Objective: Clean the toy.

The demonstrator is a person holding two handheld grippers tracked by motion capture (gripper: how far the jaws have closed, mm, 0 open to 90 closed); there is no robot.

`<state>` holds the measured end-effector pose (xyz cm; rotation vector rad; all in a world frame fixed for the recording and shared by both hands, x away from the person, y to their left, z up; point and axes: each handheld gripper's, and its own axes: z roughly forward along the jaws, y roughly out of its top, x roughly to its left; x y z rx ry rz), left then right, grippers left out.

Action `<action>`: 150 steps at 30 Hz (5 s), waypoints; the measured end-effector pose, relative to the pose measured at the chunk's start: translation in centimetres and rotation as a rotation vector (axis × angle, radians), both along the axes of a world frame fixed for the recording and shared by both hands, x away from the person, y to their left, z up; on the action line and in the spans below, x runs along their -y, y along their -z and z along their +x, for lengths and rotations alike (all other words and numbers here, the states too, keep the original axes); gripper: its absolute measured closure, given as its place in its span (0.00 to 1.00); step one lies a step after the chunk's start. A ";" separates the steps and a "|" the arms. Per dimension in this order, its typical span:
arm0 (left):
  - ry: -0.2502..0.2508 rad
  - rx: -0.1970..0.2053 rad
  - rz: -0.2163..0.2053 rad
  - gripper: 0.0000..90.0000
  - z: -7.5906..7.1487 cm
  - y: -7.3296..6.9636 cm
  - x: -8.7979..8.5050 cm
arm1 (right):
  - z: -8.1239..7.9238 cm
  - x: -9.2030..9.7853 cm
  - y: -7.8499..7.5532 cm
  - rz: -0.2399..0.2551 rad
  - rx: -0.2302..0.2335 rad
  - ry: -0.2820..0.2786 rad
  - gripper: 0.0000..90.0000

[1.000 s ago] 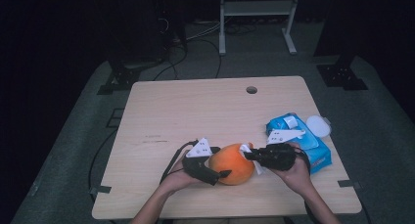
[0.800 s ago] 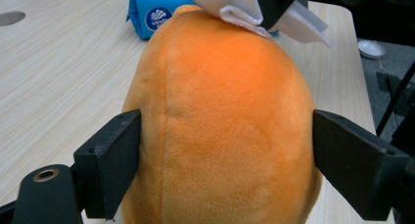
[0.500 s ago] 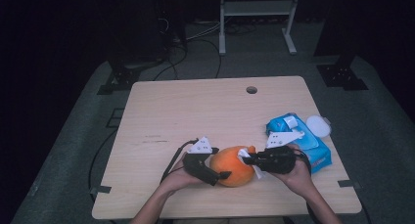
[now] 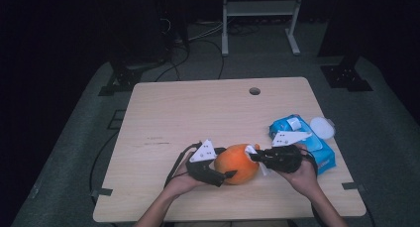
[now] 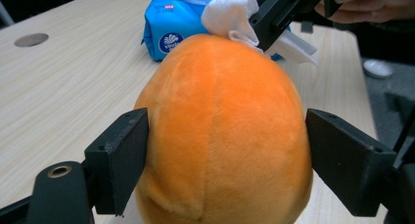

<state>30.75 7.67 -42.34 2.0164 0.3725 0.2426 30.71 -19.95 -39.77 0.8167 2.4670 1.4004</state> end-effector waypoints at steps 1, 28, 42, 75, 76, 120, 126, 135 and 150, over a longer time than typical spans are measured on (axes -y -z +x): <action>0.001 0.015 0.012 0.24 -0.1 0.0 0.1 | -0.1 -0.1 -0.1 0.000 -0.002 0.000 0.91; 0.034 0.076 0.046 0.25 -1.2 0.1 1.2 | -1.5 -3.3 -1.9 -0.051 0.054 -0.025 0.91; 0.069 0.131 0.106 0.25 -1.9 0.4 1.9 | -1.9 -4.1 -1.6 -0.070 0.037 -0.053 0.92; 0.055 -0.029 0.038 0.26 0.8 1.8 -1.8 | 0.3 -0.8 0.0 0.013 -0.022 0.031 0.91; 0.056 -0.033 0.035 0.26 0.8 1.8 -1.8 | 0.7 -0.2 0.4 0.021 -0.033 0.047 0.91; 0.069 0.007 0.061 0.24 0.3 1.5 -0.9 | 1.1 0.6 0.5 0.064 -0.082 0.067 0.91; 0.060 0.001 0.051 0.25 0.3 1.6 -1.0 | 0.2 -1.4 -0.5 0.039 -0.033 0.000 0.91; 0.028 0.008 -0.029 0.32 0.2 0.8 0.2 | 0.6 -0.5 -0.6 0.042 -0.032 0.066 0.91; 0.046 -0.073 -0.062 0.12 1.5 2.7 -0.4 | 0.1 -0.4 -0.8 0.036 -0.016 0.031 0.91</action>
